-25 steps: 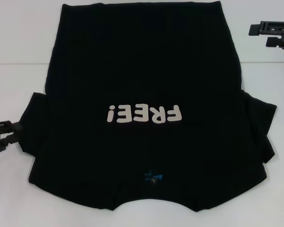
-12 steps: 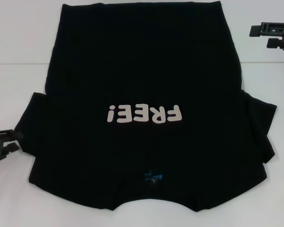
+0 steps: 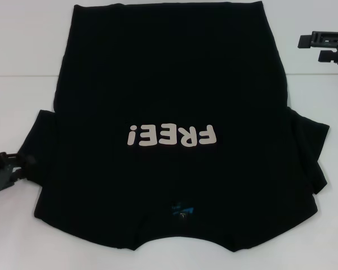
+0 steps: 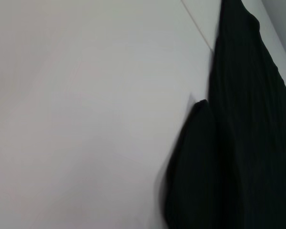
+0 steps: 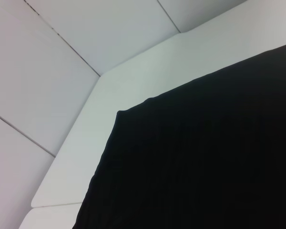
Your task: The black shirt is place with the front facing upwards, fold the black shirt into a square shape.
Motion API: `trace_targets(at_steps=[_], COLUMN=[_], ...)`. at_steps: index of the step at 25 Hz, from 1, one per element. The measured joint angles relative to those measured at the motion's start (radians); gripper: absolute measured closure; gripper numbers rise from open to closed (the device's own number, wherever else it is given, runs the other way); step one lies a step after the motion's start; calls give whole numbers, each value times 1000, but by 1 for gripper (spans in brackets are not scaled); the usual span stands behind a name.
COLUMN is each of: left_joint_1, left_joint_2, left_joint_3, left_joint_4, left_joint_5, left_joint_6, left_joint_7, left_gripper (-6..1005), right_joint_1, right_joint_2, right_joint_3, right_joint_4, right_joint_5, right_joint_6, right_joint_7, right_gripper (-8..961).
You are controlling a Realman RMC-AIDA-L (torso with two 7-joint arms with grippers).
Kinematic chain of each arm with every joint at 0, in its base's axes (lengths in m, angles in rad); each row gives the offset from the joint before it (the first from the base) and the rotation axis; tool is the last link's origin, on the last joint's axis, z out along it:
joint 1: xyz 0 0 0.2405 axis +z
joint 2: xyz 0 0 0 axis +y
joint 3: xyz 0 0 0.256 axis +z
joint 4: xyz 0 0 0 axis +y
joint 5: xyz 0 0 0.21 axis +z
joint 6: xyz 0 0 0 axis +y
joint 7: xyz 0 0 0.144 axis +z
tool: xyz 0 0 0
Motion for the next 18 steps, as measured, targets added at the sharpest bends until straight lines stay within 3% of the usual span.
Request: trace_targets(at_steps=[6, 12, 18], left_joint_1=[-22, -26, -16], left_joint_2=[5, 5, -3], left_joint_3=[19, 18, 2], left_joint_4=[1, 8, 58], left_joint_5=[45, 69, 58], left_joint_6=[-6, -14, 37], left_joint_7=[-29, -49, -35], left_gripper=[606, 795, 917], right_joint_1=[-2, -5, -9], right_joint_2=[-4, -4, -5], right_joint_3=[1, 2, 3], right_joint_4=[6, 6, 6], right_joint_5=[1, 4, 5], right_joint_6=[12, 12, 12], right_joint_7=[0, 0, 0], right_gripper=[38, 38, 38])
